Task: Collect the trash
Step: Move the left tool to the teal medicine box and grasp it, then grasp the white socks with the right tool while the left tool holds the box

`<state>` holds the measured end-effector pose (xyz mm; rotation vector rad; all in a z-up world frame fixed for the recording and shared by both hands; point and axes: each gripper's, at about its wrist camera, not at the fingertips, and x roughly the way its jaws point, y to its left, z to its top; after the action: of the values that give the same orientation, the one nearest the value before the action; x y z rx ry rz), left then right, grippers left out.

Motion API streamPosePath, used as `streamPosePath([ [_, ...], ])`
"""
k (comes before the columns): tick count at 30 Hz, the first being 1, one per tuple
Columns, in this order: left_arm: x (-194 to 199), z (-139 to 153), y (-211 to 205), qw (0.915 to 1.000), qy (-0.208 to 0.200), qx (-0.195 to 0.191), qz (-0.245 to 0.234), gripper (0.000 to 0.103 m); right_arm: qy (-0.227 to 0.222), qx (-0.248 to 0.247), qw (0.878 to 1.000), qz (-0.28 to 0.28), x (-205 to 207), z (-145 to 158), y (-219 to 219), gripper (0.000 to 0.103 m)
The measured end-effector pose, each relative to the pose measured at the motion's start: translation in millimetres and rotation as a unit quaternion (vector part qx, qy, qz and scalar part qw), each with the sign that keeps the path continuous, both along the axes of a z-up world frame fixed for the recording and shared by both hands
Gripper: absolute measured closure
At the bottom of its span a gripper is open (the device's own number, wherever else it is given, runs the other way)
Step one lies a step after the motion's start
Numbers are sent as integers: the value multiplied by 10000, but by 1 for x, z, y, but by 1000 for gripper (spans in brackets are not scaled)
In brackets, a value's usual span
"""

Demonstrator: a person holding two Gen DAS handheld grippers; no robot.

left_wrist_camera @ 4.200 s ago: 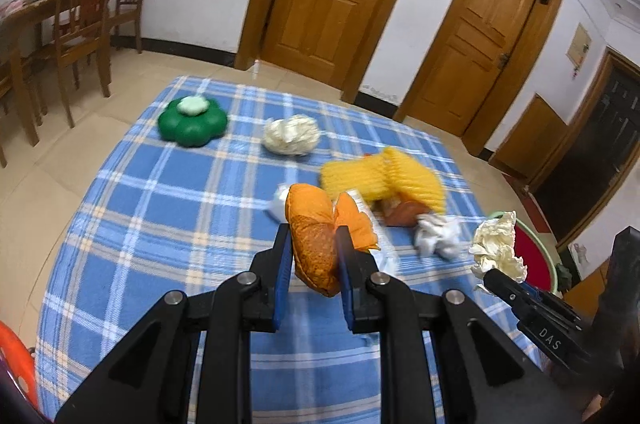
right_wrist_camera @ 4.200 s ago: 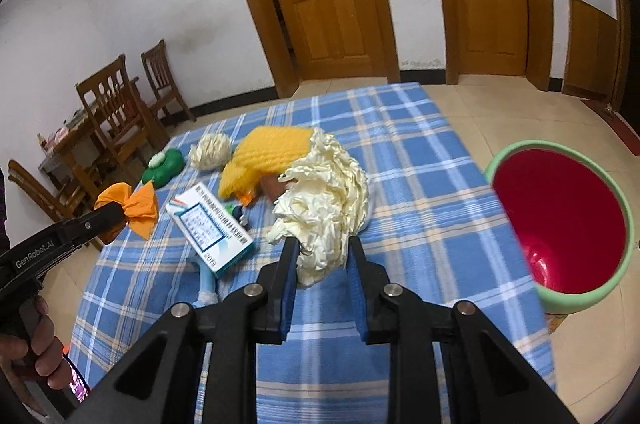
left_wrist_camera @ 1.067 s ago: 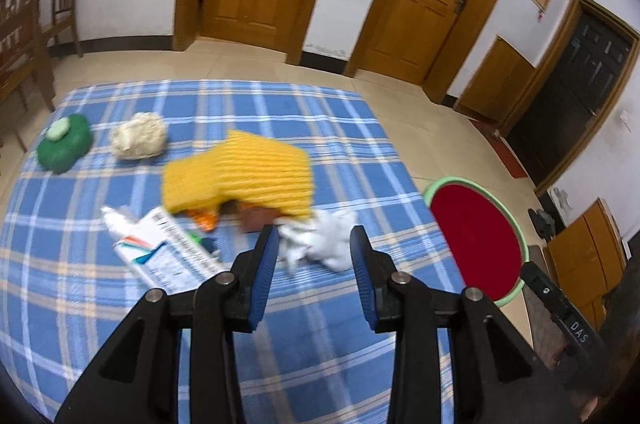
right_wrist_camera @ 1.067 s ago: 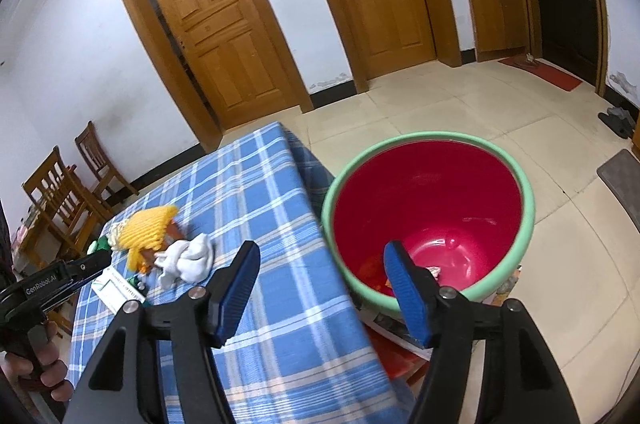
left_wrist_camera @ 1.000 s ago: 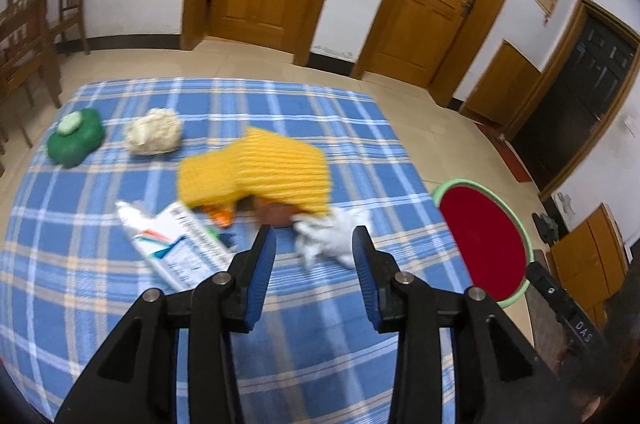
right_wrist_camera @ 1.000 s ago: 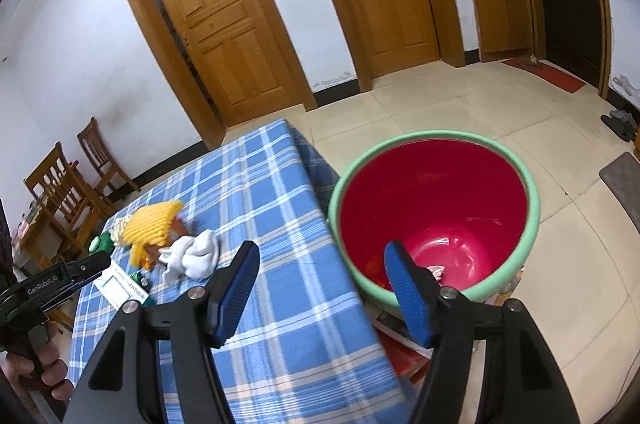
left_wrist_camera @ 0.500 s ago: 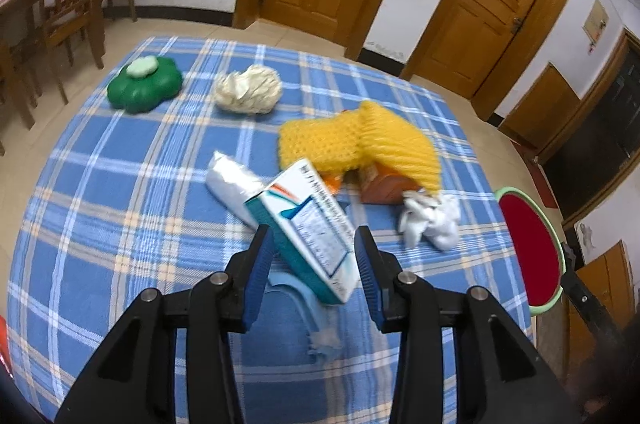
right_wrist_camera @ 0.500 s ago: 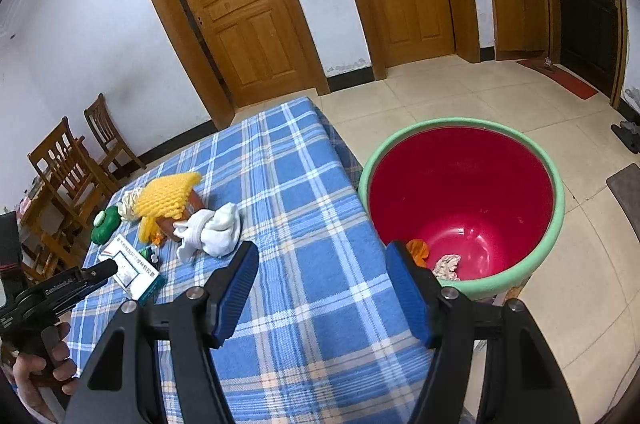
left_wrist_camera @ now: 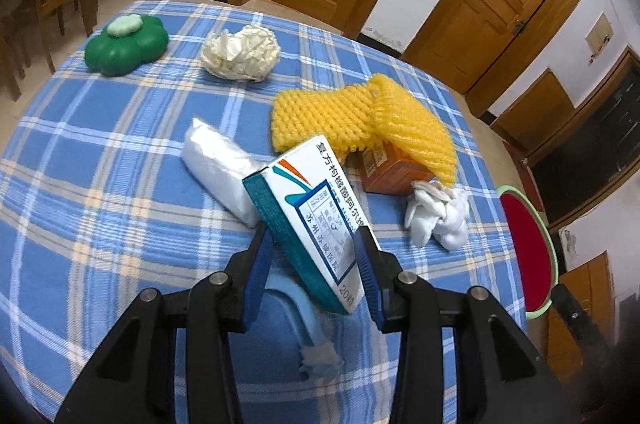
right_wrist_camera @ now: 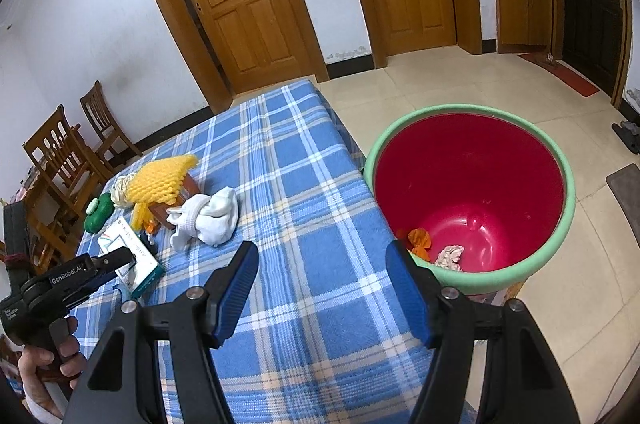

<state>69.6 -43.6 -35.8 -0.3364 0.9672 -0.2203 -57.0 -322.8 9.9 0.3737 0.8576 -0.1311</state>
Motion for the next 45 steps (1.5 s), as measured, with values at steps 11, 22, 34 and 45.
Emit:
streamPosePath([
  [11,9,-3,-23,9977,-91,-479,-468,68,143,6,9998,104,9,-10,8,34],
  [22,16,-15,-43,9964,307,-573,-548,59,187,80,9998,46,9,-16,2,34],
  [34,8,-12,-62,9946,1,-480,-919,76,212,116,9997,42,9,-18,-1,34],
  [45,-1,28,-40,9938,-710,-297,-805,85,181,74,9991,365,27,-16,22,34],
])
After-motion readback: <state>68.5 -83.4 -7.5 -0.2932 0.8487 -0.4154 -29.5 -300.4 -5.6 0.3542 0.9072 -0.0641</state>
